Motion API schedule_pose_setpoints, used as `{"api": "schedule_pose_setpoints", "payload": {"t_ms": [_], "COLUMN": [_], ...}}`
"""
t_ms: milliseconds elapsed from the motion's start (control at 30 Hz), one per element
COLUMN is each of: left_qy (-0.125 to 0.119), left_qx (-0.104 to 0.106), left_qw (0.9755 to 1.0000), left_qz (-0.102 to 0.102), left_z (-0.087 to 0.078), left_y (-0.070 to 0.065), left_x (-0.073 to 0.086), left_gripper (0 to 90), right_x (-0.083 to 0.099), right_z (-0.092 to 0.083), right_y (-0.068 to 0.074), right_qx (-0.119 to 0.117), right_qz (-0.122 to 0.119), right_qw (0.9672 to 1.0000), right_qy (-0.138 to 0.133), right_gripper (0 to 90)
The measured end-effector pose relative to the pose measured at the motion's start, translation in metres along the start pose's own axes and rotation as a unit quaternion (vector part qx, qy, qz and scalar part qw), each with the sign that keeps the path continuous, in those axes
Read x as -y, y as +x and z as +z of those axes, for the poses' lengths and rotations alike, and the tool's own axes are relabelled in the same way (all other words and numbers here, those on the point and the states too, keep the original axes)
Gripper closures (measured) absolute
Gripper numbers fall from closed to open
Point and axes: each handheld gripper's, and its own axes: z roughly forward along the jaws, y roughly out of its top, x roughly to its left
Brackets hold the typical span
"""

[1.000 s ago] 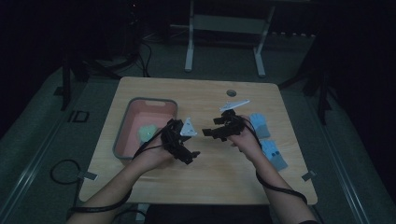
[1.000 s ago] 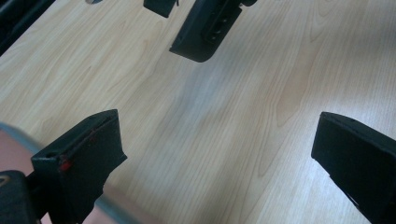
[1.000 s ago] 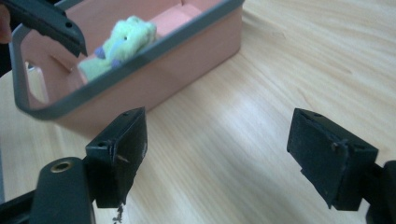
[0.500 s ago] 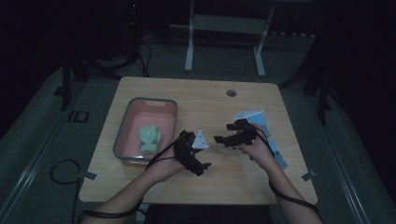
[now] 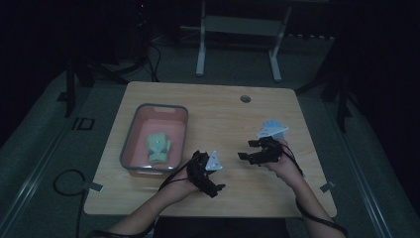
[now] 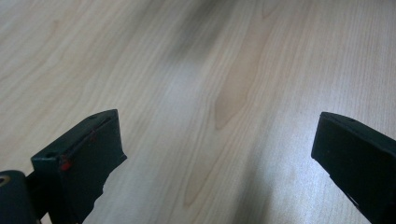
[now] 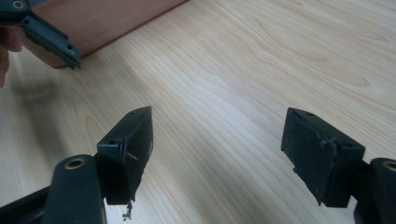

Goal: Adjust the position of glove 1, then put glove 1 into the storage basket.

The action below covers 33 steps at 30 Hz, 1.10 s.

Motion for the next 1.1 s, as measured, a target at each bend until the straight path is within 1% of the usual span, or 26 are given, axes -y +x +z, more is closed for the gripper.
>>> {"api": "schedule_pose_setpoints", "payload": {"t_ms": [33, 100, 133, 167, 267, 300, 433, 500, 533, 667, 700, 767, 833, 867, 900, 933, 967, 1000, 1033, 1067, 1100], "left_qy": [0.0, -0.005, -0.005, -0.006, -0.005, -0.006, -0.004, -0.008, -0.007, -0.005, -0.005, -0.008, -0.012, -0.013, -0.013, -0.015, -0.015, -0.015, -0.016, -0.016, -0.019], "left_qx": [0.0, -0.003, -0.006, -0.006, -0.009, -0.01, -0.014, -0.015, -0.016, -0.015, -0.018, -0.02, -0.021, -0.024, -0.024, -0.024, -0.026, -0.026, -0.028, -0.028, -0.029], "left_qw": [1.0, 1.0, 1.0, 1.0, 0.9999, 0.9999, 0.9999, 0.9998, 0.9999, 0.9999, 0.9998, 0.9997, 0.9997, 0.9996, 0.9996, 0.9996, 0.9995, 0.9995, 0.9995, 0.9995, 0.9994], "left_qz": [0.0, -0.004, -0.003, -0.002, 0.004, 0.004, 0.001, -0.002, -0.001, 0.001, 0.004, 0.003, -0.001, -0.001, -0.001, -0.004, -0.005, -0.006, -0.007, -0.007, -0.008], "left_z": [0.0, 0.004, 0.006, 0.007, 0.01, 0.01, 0.01, 0.011, 0.011, 0.013, 0.012, 0.012, 0.011, 0.011, 0.011, 0.011, 0.01, 0.01, 0.01, 0.01, 0.01], "left_y": [0.0, -0.002, -0.003, -0.004, -0.006, -0.006, -0.006, -0.007, -0.007, -0.009, -0.01, -0.01, -0.01, -0.01, -0.01, -0.01, -0.01, -0.01, -0.01, -0.01, -0.011], "left_x": [0.0, 0.008, 0.011, 0.014, 0.02, 0.022, 0.028, 0.031, 0.032, 0.036, 0.037, 0.038, 0.039, 0.04, 0.04, 0.041, 0.042, 0.042, 0.043, 0.043, 0.044], "left_gripper": [2.2, 2.2, 2.2, 2.2, 2.2, 2.2, 2.2, 2.2, 2.2, 2.2, 2.2, 2.2, 2.2, 2.2, 2.2, 2.2, 2.2, 2.2, 2.2, 2.2, 2.2], "right_x": [0.0, 0.006, 0.008, 0.011, 0.018, 0.021, 0.029, 0.033, 0.035, 0.04, 0.041, 0.042, 0.042, 0.042, 0.042, 0.042, 0.042, 0.042, 0.042, 0.042, 0.041], "right_z": [0.0, -0.005, -0.006, -0.008, -0.013, -0.015, -0.022, -0.026, -0.029, -0.04, -0.043, -0.049, -0.054, -0.058, -0.058, -0.059, -0.062, -0.063, -0.064, -0.064, -0.064], "right_y": [0.0, -0.004, -0.006, -0.008, -0.015, -0.017, -0.024, -0.028, -0.03, -0.038, -0.04, -0.044, -0.048, -0.051, -0.051, -0.053, -0.059, -0.062, -0.065, -0.065, -0.074], "right_qx": [0.0, 0.005, 0.01, 0.013, 0.023, 0.025, 0.032, 0.039, 0.042, 0.053, 0.055, 0.063, 0.069, 0.08, 0.08, 0.085, 0.103, 0.112, 0.122, 0.122, 0.148], "right_qz": [0.0, 0.005, 0.003, 0.004, 0.008, 0.011, 0.021, 0.028, 0.032, 0.041, 0.044, 0.046, 0.051, 0.052, 0.052, 0.055, 0.07, 0.079, 0.085, 0.085, 0.102], "right_qw": [1.0, 1.0, 0.9999, 0.9999, 0.9997, 0.9996, 0.9993, 0.9989, 0.9986, 0.9977, 0.9975, 0.9968, 0.9962, 0.9952, 0.9952, 0.9946, 0.9918, 0.9901, 0.9885, 0.9885, 0.9834], "right_qy": [0.0, -0.001, 0.0, 0.0, 0.001, 0.001, 0.001, 0.001, -0.001, -0.007, -0.009, -0.014, -0.016, -0.022, -0.022, -0.023, -0.027, -0.029, -0.028, -0.028, -0.027], "right_gripper": [25.2, 25.3, 25.6, 26.9, 27.3, 28.4, 28.5, 28.5, 28.6, 28.8, 28.9, 31.5, 31.9, 33.4, 33.4, 34.0, 36.0, 36.8, 39.6, 39.6, 40.3]}}
